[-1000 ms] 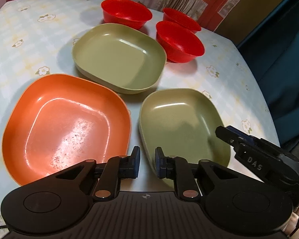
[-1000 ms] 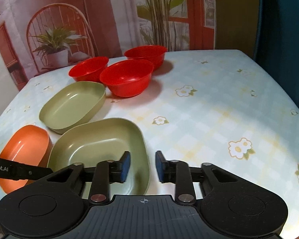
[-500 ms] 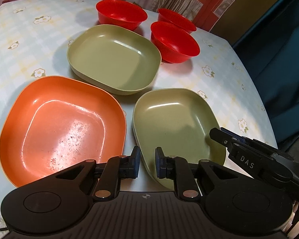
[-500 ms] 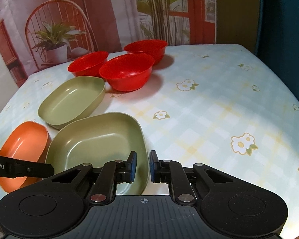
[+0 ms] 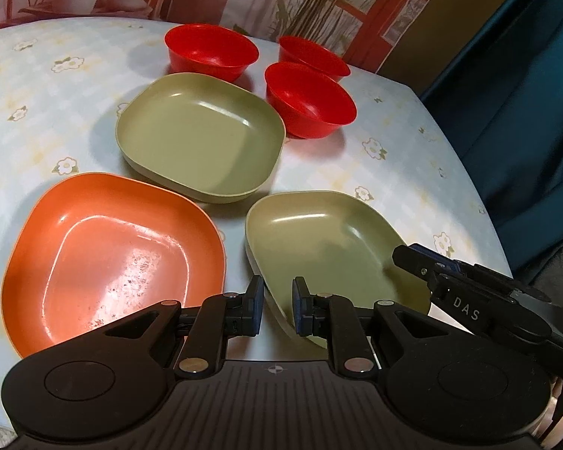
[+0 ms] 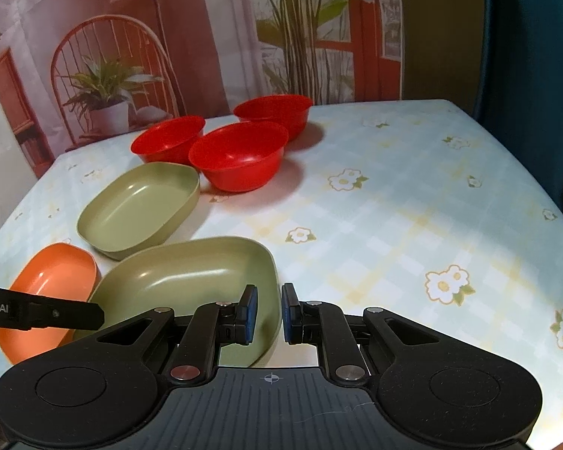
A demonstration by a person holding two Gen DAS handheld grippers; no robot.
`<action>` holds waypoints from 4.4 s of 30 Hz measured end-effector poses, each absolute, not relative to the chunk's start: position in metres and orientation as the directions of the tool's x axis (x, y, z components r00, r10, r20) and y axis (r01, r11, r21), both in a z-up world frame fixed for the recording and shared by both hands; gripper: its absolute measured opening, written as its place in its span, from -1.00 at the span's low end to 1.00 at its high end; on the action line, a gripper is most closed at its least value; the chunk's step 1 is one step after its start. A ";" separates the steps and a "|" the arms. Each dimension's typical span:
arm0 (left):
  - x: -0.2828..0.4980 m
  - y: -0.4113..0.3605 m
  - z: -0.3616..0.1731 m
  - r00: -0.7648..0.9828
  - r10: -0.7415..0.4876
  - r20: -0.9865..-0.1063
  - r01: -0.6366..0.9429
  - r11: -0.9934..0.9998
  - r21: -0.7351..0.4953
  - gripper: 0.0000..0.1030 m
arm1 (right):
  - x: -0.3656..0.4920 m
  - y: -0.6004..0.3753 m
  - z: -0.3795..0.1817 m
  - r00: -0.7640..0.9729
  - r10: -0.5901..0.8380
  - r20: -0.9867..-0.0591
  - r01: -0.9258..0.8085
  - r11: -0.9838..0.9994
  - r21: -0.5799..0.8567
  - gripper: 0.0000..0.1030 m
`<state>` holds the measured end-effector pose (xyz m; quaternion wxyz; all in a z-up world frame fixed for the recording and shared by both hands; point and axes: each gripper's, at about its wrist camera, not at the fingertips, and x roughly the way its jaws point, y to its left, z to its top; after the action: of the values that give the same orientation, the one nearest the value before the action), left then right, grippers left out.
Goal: Organize plates and bowls
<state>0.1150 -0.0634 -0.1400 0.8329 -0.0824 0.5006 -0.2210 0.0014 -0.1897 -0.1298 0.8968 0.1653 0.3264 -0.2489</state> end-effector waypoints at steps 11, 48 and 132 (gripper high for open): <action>0.122 -0.058 -0.156 0.352 -0.449 -0.821 0.232 0.892 -0.388 -0.67 | 0.002 -0.201 -0.143 0.659 -0.264 -0.704 0.553 0.805 0.216 -0.79; 0.148 -0.079 -0.143 0.438 -0.378 -0.815 0.282 0.919 -0.275 -0.66 | -0.008 -0.202 -0.150 0.642 -0.185 -0.744 0.495 0.841 0.217 -0.86; 0.162 0.066 -0.122 0.517 -0.257 -0.817 0.184 0.965 -0.187 -0.65 | 0.137 -0.121 -0.108 0.633 0.015 -0.774 0.194 0.965 0.177 -0.94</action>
<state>0.1623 0.0660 -0.1216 0.8700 -0.0382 0.4749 -0.1267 0.1371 -0.1213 -0.1078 0.8953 0.1223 0.4254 -0.0499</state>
